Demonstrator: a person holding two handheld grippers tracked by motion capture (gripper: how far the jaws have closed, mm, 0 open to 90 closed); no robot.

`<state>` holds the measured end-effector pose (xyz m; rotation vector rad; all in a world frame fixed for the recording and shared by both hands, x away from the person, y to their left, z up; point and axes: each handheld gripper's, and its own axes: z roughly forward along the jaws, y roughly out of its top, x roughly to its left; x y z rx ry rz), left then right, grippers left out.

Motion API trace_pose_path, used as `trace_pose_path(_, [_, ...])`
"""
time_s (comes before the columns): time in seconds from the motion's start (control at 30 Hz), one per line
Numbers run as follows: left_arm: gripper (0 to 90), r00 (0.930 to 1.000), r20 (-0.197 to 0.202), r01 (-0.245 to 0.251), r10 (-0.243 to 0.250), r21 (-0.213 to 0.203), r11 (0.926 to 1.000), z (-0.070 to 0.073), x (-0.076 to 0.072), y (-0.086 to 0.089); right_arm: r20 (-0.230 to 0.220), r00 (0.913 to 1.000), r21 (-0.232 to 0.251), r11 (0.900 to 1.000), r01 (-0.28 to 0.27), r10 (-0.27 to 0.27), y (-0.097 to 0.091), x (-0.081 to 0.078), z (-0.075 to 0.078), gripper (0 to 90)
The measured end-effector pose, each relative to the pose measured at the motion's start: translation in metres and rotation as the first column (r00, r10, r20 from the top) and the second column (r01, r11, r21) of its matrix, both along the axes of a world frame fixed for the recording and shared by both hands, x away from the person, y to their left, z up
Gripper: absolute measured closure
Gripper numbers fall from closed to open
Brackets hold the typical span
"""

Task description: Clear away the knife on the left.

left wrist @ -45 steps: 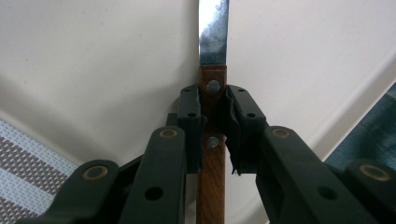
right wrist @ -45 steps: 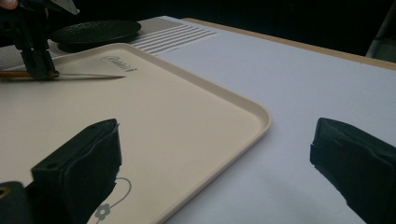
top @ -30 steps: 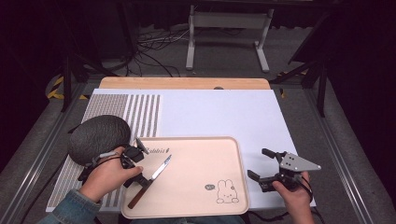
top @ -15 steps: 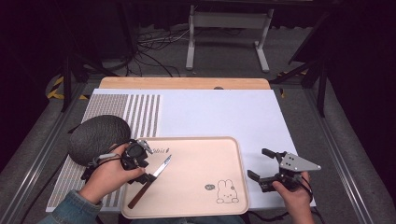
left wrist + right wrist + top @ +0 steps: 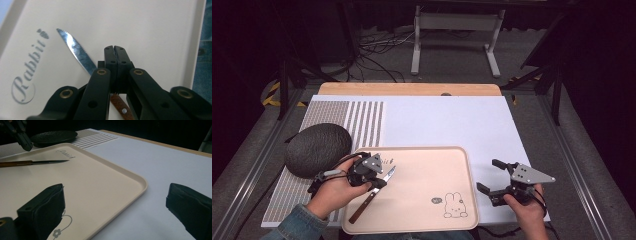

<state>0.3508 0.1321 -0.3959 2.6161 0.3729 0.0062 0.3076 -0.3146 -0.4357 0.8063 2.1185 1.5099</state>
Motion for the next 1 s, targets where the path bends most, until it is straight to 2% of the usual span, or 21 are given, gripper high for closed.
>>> trace_pose_path(0.2, [90.0,0.9978,-0.036,0.056,-0.055,0.049,0.9972,-0.008,0.0,-0.007,-0.003,1.0,0.0,1.0,0.0,0.0,0.0,0.0,0.0,2.9])
trace_pose_path(0.33, [90.0,0.9954,-0.046,0.088,-0.084,0.115,0.9895,-0.016,0.001,-0.013,-0.002,1.0,-0.001,1.0,0.0,0.0,0.0,0.0,0.0,2.8])
trace_pose_path(0.47, [90.0,0.9928,-0.027,0.12,-0.117,0.133,0.9839,-0.02,-0.002,-0.017,-0.003,1.0,-0.003,1.0,0.0,0.0,0.0,0.0,0.0,2.8])
trace_pose_path(0.53, [90.0,0.9905,-0.02,0.137,-0.136,0.151,0.9789,-0.022,-0.002,-0.019,-0.004,1.0,-0.004,1.0,0.0,0.0,0.0,0.0,0.0,2.8])
trace_pose_path(0.67, [90.0,0.9906,-0.014,0.136,-0.136,0.187,0.9729,-0.026,-0.001,-0.02,-0.004,1.0,-0.005,1.0,-0.002,0.002,0.0,0.0,-0.001,2.8])
trace_pose_path(0.93, [90.0,0.993,-0.002,0.116,-0.118,0.195,0.974,-0.028,0.0,-0.017,-0.006,1.0,-0.005,1.0,-0.003,0.003,-0.001,0.0,-0.001,2.8])
trace_pose_path(1.0, [90.0,0.9924,-0.002,0.121,-0.123,0.203,0.9716,-0.029,0.001,-0.016,-0.006,1.0,-0.006,1.0,-0.004,0.004,0.0,0.0,-0.001,2.8])
